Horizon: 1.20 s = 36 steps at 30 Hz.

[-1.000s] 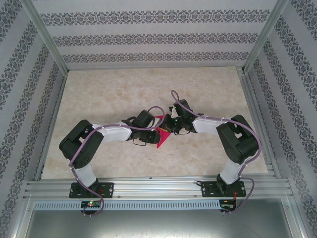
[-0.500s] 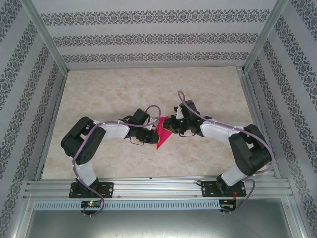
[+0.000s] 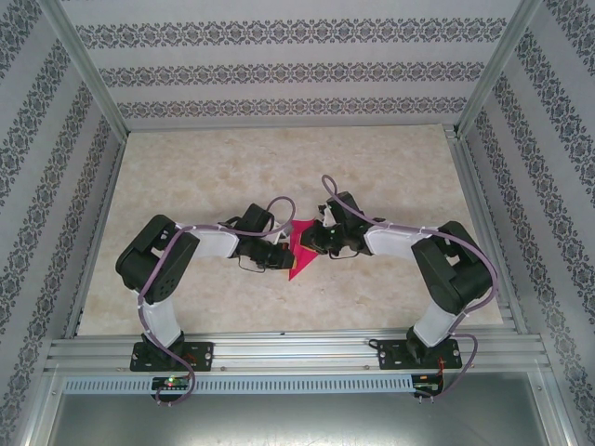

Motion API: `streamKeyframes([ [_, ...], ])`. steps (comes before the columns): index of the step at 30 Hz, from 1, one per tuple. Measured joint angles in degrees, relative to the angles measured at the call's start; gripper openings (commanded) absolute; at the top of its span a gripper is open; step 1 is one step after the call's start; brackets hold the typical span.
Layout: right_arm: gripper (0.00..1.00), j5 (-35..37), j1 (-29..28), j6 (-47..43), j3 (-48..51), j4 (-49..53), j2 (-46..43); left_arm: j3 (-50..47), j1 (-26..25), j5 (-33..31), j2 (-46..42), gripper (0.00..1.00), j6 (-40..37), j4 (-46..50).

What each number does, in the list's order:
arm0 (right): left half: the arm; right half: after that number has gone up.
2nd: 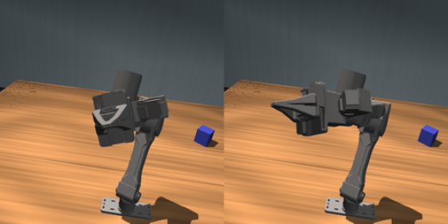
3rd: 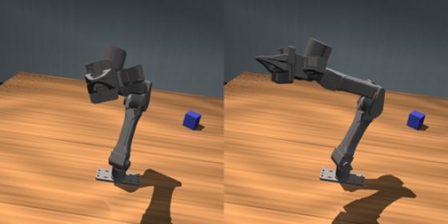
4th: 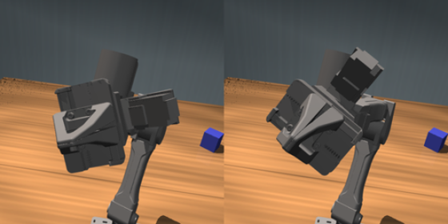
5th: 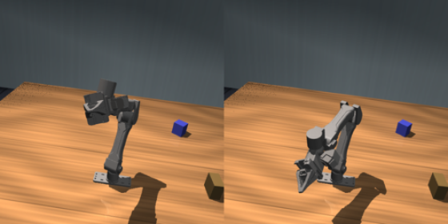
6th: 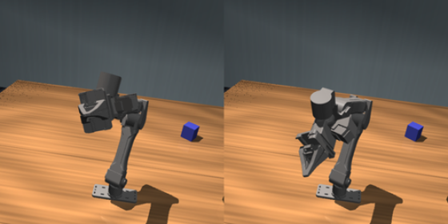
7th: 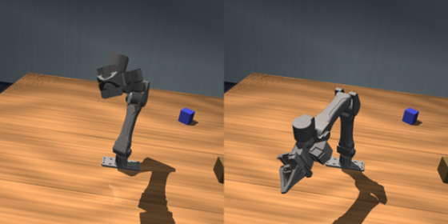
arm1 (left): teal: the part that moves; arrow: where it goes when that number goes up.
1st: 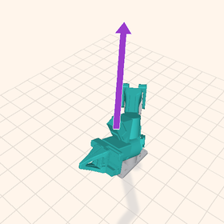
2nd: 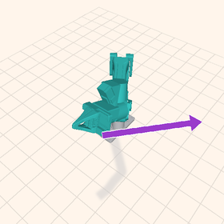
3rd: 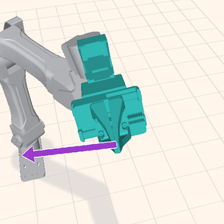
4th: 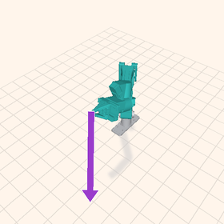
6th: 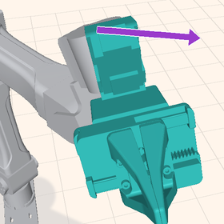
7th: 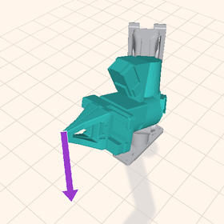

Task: Fold a paper plane with a square sheet of paper (pick it up from the middle)

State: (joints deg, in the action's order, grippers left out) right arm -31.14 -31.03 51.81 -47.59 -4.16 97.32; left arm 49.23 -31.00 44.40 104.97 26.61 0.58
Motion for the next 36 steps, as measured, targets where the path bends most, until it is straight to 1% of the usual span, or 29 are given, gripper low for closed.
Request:
streamKeyframes([
  [5, 0.15, -0.02, 0.00, 0.37, -1.84, -0.48, 1.55, -0.07, 0.44, 1.49, 0.52, 0.04, 0.94, -0.68],
  [18, 0.16, -0.72, 0.00, 0.57, -2.86, -2.05, 5.29, -3.89, 1.51, 3.87, 0.52, 0.00, 7.58, -8.66],
  [27, 0.16, -1.29, 0.00, 0.55, -3.78, -2.10, 6.99, -4.66, 1.88, 3.82, 0.52, 0.00, 11.32, -10.43],
  [36, 0.17, -1.33, 0.04, 0.52, -4.39, -2.12, 8.35, -4.63, 1.88, 3.80, 0.68, 0.00, 12.94, -10.47],
])
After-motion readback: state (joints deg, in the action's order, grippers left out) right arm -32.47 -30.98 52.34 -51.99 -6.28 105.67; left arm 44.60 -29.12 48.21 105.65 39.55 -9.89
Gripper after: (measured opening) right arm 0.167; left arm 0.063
